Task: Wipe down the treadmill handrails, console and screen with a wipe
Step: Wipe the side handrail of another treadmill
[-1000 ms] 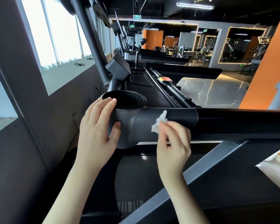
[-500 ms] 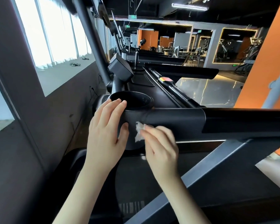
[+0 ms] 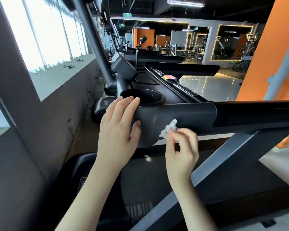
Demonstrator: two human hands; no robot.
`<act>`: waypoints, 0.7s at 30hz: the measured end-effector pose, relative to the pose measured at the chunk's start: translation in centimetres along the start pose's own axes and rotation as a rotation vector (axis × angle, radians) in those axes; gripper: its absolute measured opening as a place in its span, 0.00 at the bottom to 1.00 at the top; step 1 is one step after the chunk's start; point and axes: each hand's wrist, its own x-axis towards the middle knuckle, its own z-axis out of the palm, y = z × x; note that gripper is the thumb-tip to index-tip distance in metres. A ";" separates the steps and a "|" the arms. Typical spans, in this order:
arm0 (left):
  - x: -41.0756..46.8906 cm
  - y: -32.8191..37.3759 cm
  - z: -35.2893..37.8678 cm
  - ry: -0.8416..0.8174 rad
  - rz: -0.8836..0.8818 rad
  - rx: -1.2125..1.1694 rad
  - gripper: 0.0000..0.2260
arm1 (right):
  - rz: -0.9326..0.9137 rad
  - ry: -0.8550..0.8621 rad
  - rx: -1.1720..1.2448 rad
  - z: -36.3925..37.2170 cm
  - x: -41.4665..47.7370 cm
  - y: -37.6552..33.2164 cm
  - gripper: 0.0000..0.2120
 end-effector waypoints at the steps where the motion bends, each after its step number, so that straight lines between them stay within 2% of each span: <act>1: 0.0 -0.1 0.0 0.002 0.004 -0.002 0.22 | 0.023 0.019 -0.008 0.2 -0.4 -0.3 0.03; 6: -0.1 0.0 0.4 0.021 0.006 -0.008 0.22 | -0.049 -0.097 0.065 0.9 -2.5 -2.5 0.04; 11: -0.1 0.0 0.3 0.015 0.006 0.002 0.21 | 0.058 0.090 0.010 0.6 2.0 -0.6 0.05; 13: -0.2 0.1 0.4 0.018 -0.006 0.010 0.22 | 0.077 0.107 0.006 0.7 1.9 -0.9 0.07; 18: -0.3 0.5 1.1 0.060 -0.027 0.012 0.21 | -0.121 -0.055 0.005 1.0 2.0 -2.3 0.07; 21: -0.3 0.6 1.2 0.074 -0.025 0.025 0.21 | -0.071 -0.036 -0.052 1.0 5.1 -1.4 0.09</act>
